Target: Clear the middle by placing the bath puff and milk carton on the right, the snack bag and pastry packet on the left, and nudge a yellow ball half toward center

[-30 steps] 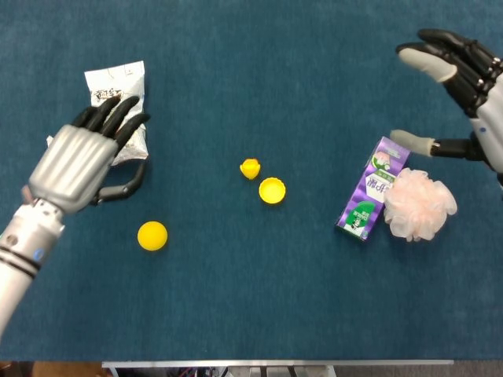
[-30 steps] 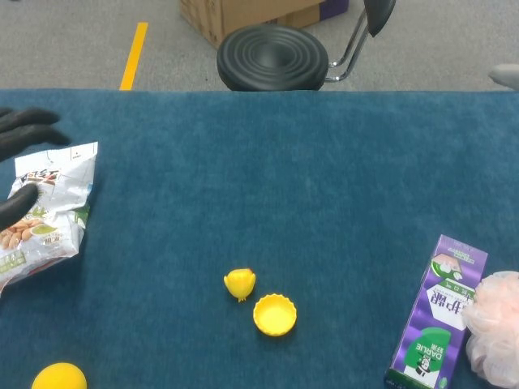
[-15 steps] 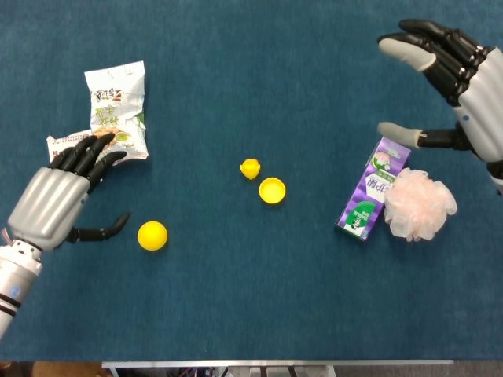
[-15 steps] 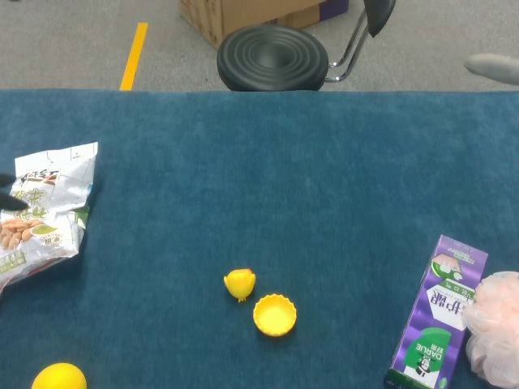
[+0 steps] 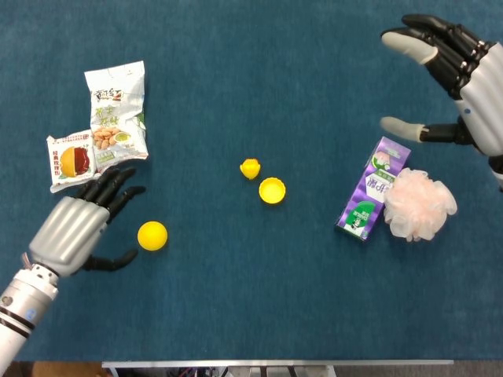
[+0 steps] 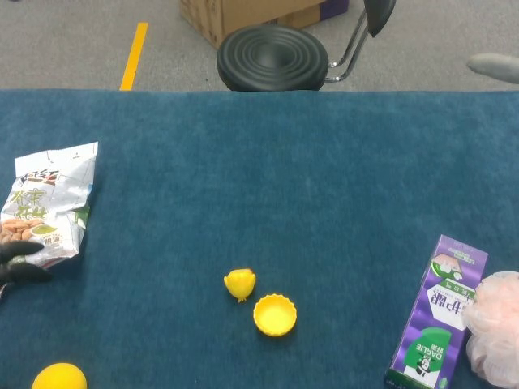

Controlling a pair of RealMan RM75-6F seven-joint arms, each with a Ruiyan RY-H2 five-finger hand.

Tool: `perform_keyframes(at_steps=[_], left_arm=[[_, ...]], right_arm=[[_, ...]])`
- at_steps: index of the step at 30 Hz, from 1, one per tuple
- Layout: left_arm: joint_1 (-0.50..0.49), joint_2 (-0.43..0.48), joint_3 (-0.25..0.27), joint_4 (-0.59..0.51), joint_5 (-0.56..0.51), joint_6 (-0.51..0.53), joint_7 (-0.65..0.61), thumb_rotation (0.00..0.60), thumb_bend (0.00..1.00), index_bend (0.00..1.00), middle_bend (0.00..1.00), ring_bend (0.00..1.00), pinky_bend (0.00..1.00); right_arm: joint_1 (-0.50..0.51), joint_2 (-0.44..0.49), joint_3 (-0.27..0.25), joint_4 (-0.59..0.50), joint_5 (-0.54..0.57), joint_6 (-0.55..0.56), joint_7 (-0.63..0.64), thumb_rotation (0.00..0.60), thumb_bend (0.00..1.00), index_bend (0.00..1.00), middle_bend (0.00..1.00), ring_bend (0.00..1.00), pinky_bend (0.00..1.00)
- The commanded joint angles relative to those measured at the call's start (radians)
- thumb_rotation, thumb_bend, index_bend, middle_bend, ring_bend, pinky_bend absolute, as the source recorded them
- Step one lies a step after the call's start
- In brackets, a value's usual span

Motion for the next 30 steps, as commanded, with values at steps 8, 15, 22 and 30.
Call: perform_keyframes(at_steps=[8, 15, 22, 30], left_arm=[[0.01, -0.107, -0.033, 0.074, -0.013, -0.078, 0.065, 0.539, 0.22, 0.1, 0.0, 0.0, 0.17], [0.006, -0.147, -0.056, 0.096, -0.006, -0.106, 0.076, 0.552, 0.22, 0.11, 0.0, 0.0, 0.17], [-0.001, -0.168, -0.067, 0.116, -0.008, -0.139, 0.109, 0.578, 0.22, 0.12, 0.02, 0.0, 0.17], [-0.002, -0.201, -0.077, 0.173, -0.027, -0.173, 0.108, 0.599, 0.22, 0.13, 0.02, 0.0, 0.17]], right_arm=[[0.003, 0.007, 0.009, 0.009, 0.017, 0.001, 0.015, 0.6, 0.0, 0.18, 0.28, 0.19, 0.37], [-0.002, -0.002, -0.001, 0.028, 0.027, -0.002, 0.027, 0.6, 0.0, 0.18, 0.28, 0.19, 0.37], [-0.003, -0.013, -0.007, 0.042, 0.025, 0.004, 0.035, 0.6, 0.0, 0.18, 0.28, 0.19, 0.37], [-0.01, -0.02, -0.018, 0.05, 0.024, 0.008, 0.038, 0.6, 0.0, 0.18, 0.29, 0.19, 0.37]])
